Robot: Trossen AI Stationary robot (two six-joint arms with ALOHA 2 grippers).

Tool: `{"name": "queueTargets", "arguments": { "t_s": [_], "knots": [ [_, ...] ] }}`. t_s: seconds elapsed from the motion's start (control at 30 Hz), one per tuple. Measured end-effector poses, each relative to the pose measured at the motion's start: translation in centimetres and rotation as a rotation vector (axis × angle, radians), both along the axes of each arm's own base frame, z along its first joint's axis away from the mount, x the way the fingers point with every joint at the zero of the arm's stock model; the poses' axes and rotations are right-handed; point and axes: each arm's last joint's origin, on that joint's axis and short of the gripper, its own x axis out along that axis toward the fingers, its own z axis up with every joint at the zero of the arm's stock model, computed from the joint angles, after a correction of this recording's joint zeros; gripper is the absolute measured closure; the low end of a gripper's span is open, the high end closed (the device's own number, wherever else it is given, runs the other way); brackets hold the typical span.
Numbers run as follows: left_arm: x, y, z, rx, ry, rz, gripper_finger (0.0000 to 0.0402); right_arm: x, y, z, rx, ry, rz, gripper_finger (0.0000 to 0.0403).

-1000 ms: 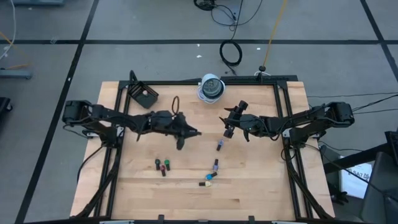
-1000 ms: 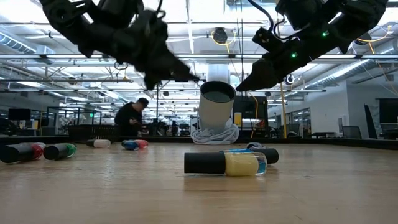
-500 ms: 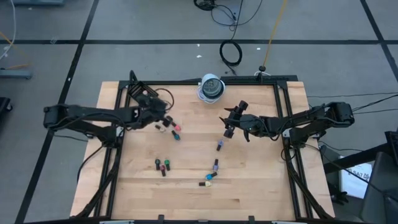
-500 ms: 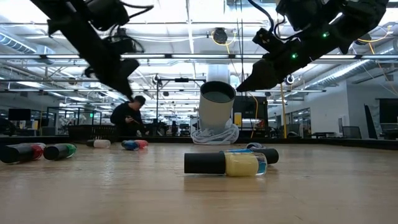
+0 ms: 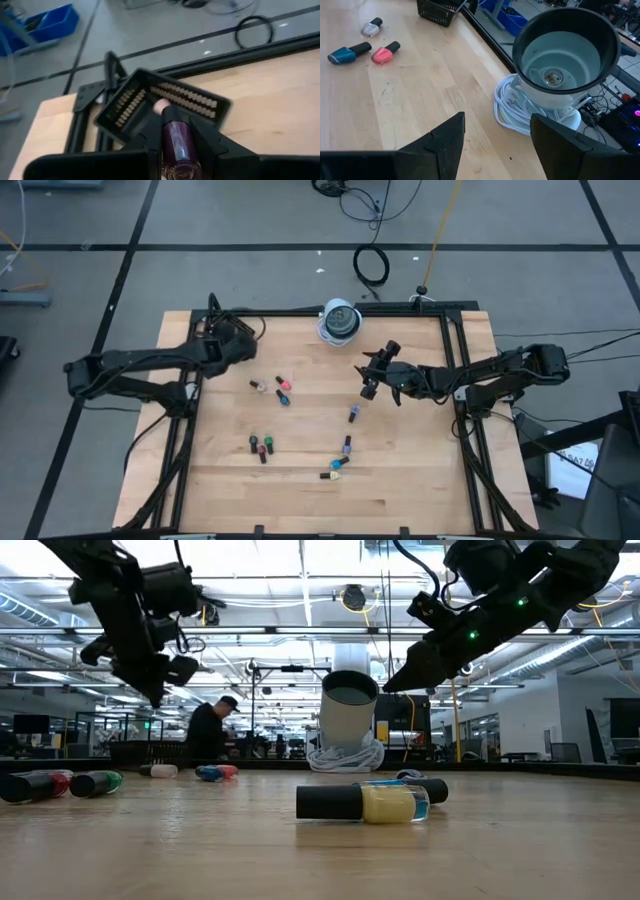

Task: Pick & Place Nail Polish
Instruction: Put the violet nail polish bottle into the black basket

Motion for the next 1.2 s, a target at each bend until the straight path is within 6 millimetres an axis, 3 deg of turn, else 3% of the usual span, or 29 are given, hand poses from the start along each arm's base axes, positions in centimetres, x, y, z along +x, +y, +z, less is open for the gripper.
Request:
{"name": "queueTargets", "arguments": {
  "t_s": [0.47, 0.67, 0.9, 1.2],
  "knots": [
    [-0.6, 3.4, -2.6, -0.061, 0.117, 0.168, 0.0347, 0.0, 0.0, 0.0, 0.0, 0.0, 0.0, 0.019],
    [-0.4, 4.3, -3.9, -0.085, 0.157, 0.199, 0.0324, 0.0, 0.0, 0.0, 0.0, 0.0, 0.0, 0.0191],
    [-0.1, 4.9, -4.8, -0.099, 0.203, 0.186, 0.0342, 0.0, 0.0, 0.0, 0.0, 0.0, 0.0, 0.0191],
    [0.0, 4.9, -4.9, -0.106, 0.24, 0.158, 0.0271, 0.0, 0.0, 0.0, -0.001, 0.001, 0.001, 0.0191]
  ]
}}
